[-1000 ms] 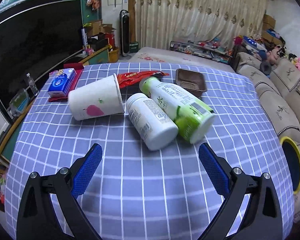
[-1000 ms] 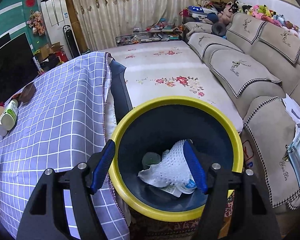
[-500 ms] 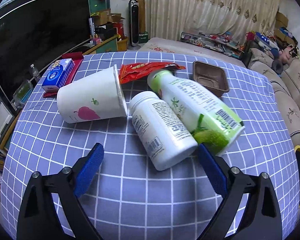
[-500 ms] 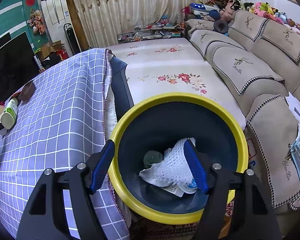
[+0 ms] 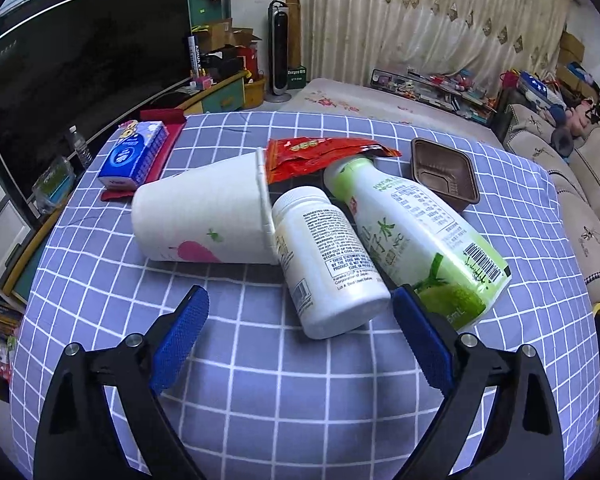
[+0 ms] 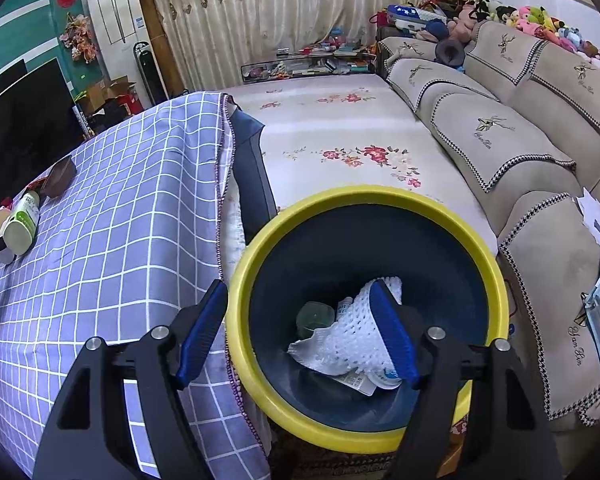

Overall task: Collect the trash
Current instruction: 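Move the left gripper to the white pill bottle and grasp it, then carry the pill bottle over the yellow bin and open the left gripper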

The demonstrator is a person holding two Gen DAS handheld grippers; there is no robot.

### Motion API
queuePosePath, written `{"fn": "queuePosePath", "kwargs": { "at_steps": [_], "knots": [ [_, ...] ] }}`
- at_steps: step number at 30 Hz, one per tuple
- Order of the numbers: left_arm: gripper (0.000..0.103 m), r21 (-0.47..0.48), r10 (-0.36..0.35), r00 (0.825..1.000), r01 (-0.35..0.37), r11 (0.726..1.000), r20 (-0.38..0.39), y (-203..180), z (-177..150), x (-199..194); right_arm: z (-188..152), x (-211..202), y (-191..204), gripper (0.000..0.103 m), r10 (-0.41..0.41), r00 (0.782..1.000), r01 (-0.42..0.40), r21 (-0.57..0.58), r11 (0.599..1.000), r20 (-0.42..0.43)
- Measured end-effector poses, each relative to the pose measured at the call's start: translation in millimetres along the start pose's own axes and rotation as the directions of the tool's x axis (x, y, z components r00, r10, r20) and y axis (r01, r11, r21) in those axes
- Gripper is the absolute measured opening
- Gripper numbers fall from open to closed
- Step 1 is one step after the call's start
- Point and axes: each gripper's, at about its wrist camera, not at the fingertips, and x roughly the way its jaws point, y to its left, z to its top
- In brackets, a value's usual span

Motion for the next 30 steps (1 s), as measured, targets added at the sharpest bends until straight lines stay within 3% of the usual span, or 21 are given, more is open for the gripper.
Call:
{"fn": "queuePosePath", "kwargs": {
  "at_steps": [13, 19, 21, 30],
  "knots": [
    [0.092, -0.017, 0.029, 0.998, -0.03, 0.999, -0.051, -6.4, 11.9, 27.7, -0.9, -1.6, 6.9, 0.07, 0.003, 1.0, -0.003, -0.011, 1.0, -0.007],
    [0.062, -0.013, 0.012, 0.998, -0.012, 1.0, -0.057, -5.5, 11.4, 38.9, -1.6, 1.3, 5.6, 0.07, 0.006, 1.0, -0.006, -0.011, 1.0, -0.013],
    [0.047, -0.007, 0.007, 0.999, -0.007, 1.0, -0.047, -5.8, 11.7, 38.1, -1.8, 1.4, 5.9, 0.07, 0.009, 1.0, -0.009, -0.011, 1.0, -0.012],
    [0.047, 0.048, -0.072, 0.997, 0.071, 0.996, 0.023, -2.8, -12.4, -7.5, -6.6, -1.6, 7.6, 0.07, 0.018, 1.0, -0.019, -0.013, 1.0, -0.007]
  ]
}}
